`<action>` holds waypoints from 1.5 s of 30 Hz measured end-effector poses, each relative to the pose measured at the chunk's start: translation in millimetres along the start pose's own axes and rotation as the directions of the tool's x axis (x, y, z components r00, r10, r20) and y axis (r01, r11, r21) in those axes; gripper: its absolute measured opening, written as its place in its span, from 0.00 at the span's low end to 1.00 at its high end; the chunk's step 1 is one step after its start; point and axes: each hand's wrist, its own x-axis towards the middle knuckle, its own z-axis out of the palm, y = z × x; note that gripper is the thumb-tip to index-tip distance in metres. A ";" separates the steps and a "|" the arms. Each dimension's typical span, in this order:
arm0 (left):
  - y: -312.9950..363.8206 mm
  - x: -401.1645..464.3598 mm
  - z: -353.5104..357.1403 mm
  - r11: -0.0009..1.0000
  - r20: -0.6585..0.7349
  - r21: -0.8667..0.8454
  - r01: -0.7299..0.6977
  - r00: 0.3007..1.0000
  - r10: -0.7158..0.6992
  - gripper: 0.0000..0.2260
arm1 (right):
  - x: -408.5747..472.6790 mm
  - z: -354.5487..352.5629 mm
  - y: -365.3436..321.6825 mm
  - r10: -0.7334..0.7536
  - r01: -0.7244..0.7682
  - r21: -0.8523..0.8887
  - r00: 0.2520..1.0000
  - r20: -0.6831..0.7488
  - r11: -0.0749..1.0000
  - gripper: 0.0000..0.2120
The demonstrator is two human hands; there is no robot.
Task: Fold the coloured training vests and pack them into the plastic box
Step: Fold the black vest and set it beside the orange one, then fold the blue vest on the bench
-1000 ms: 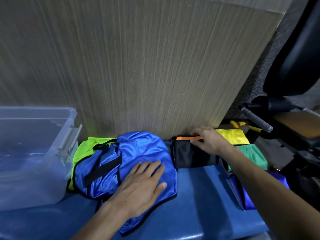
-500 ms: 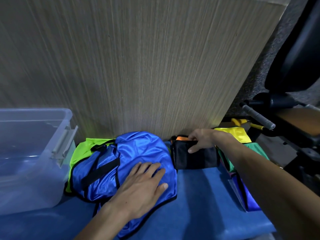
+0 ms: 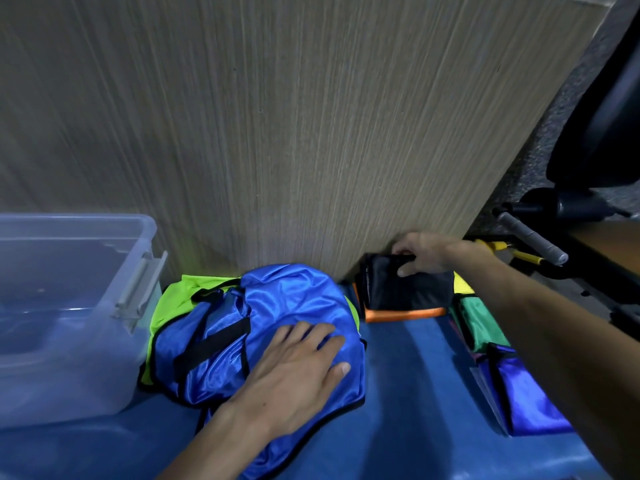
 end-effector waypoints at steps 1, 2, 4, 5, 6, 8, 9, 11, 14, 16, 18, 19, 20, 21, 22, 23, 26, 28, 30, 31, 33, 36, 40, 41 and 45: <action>-1.0 0.3 -0.5 1.000 0.009 0.006 0.002 1.000 -0.002 0.25 | -0.9 4.5 -4.3 0.040 -0.042 -0.065 0.998 -0.039 0.997 0.17; -2.3 0.2 -0.3 1.000 0.015 0.009 0.007 1.000 -0.007 0.25 | -3.9 14.3 -10.0 0.077 -0.093 -0.153 0.992 -0.104 0.984 0.17; -2.9 0.4 -0.9 1.000 0.017 0.005 0.015 1.000 -0.015 0.25 | -14.6 40.8 -22.1 0.086 -0.196 -0.314 0.939 -0.332 0.929 0.18; -2.3 0.6 -2.0 1.000 0.016 0.003 0.015 1.000 -0.016 0.26 | -22.0 51.8 -29.5 0.076 -0.236 -0.336 0.901 -0.427 0.912 0.18; -1.5 0.8 -2.9 1.000 0.021 0.006 0.015 1.000 -0.016 0.27 | -28.3 61.1 -35.4 0.066 -0.256 -0.305 0.853 -0.518 0.917 0.19; -0.4 0.0 -3.4 1.000 0.034 0.028 0.011 0.999 -0.012 0.28 | -39.0 75.7 -47.5 0.062 -0.226 -0.179 0.767 -0.638 0.958 0.18; -0.3 -0.6 -3.6 0.999 0.039 0.036 0.005 0.999 -0.006 0.29 | -43.2 82.2 -55.0 0.077 -0.187 -0.112 0.775 -0.627 0.976 0.19; 0.7 -2.3 -5.9 0.999 0.045 0.047 0.006 0.999 -0.008 0.29 | -50.3 95.4 -71.9 0.099 -0.111 0.006 0.860 -0.501 0.994 0.29; 2.8 -4.4 -11.5 1.000 0.047 0.026 -0.002 0.999 0.001 0.30 | -50.9 113.9 -77.2 0.108 -0.075 0.111 0.938 -0.328 0.991 0.39; 3.1 -9.1 -17.7 1.000 0.016 0.015 0.002 1.000 -0.002 0.28 | -51.0 117.6 -72.6 0.118 -0.073 0.143 0.934 -0.336 0.987 0.40; -0.7 -16.5 -29.3 0.999 -0.021 0.019 0.049 0.999 -0.049 0.21 | -57.0 117.4 -74.6 0.128 -0.063 0.172 0.908 -0.399 0.983 0.38; -4.1 -20.6 -35.9 0.994 -0.036 0.032 0.100 0.994 -0.099 0.18 | -63.1 117.2 -79.5 0.108 -0.031 0.177 0.891 -0.440 0.984 0.37; -8.3 -25.1 -42.9 0.985 -0.054 0.053 0.164 0.986 -0.161 0.15 | -70.8 117.4 -85.7 0.071 0.021 0.183 0.876 -0.478 0.983 0.35; -13.4 -30.8 -49.3 0.969 -0.062 0.077 0.235 0.971 -0.230 0.15 | -79.8 118.7 -93.4 0.023 0.089 0.195 0.861 -0.507 0.977 0.33; -19.4 -36.8 -53.9 0.947 -0.049 0.102 0.305 0.952 -0.301 0.18 | -89.8 120.1 -101.7 -0.028 0.161 0.211 0.851 -0.524 0.964 0.31; -25.5 -42.9 -55.9 0.924 -0.009 0.125 0.360 0.932 -0.362 0.21 | -99.8 122.9 -109.8 -0.074 0.225 0.232 0.850 -0.522 0.946 0.30; -35.9 -56.8 -54.7 0.900 0.136 0.119 0.420 0.891 -0.434 0.25 | -128.5 134.8 -140.3 -0.175 0.328 0.354 0.900 -0.400 0.876 0.32; -33.4 -60.2 -47.6 0.921 0.120 0.135 0.365 0.917 -0.380 0.16 | -141.4 142.7 -158.6 -0.224 0.364 0.444 0.914 -0.337 0.818 0.35; -27.9 -59.8 -41.4 0.942 0.028 0.098 0.322 0.945 -0.326 0.08 | -152.0 143.2 -172.6 -0.233 0.387 0.514 0.911 -0.340 0.765 0.40; -24.5 -59.2 -38.8 0.949 -0.025 -0.010 0.314 0.949 -0.314 0.06 | -156.8 141.0 -178.5 -0.227 0.397 0.560 0.909 -0.350 0.727 0.43; -15.0 -59.6 -35.2 0.887 -0.089 -0.393 0.240 0.951 -0.297 0.08 | -166.3 132.6 -192.0 -0.200 0.414 0.668 0.905 -0.375 0.618 0.47; 6.4 -63.2 -38.6 0.618 -0.173 -0.786 0.003 0.959 -0.225 0.04 | -173.1 121.5 -210.2 -0.041 0.447 0.738 0.867 -0.497 0.505 0.31; 18.7 -73.1 -66.4 0.491 -0.291 -0.861 -0.131 0.919 -0.266 0.09 | -186.1 90.2 -212.6 0.162 0.523 0.792 0.792 -0.588 0.316 0.16; 12.4 -77.0 -72.1 0.529 -0.324 -0.840 -0.122 0.894 -0.308 0.09 | -190.7 81.8 -208.5 0.194 0.536 0.815 0.795 -0.575 0.220 0.16; -41.1 -95.1 -63.7 0.810 -0.279 -0.514 0.283 0.837 -0.470 0.07 | -199.4 62.7 -178.7 0.377 0.511 0.859 0.799 -0.469 -0.015 0.09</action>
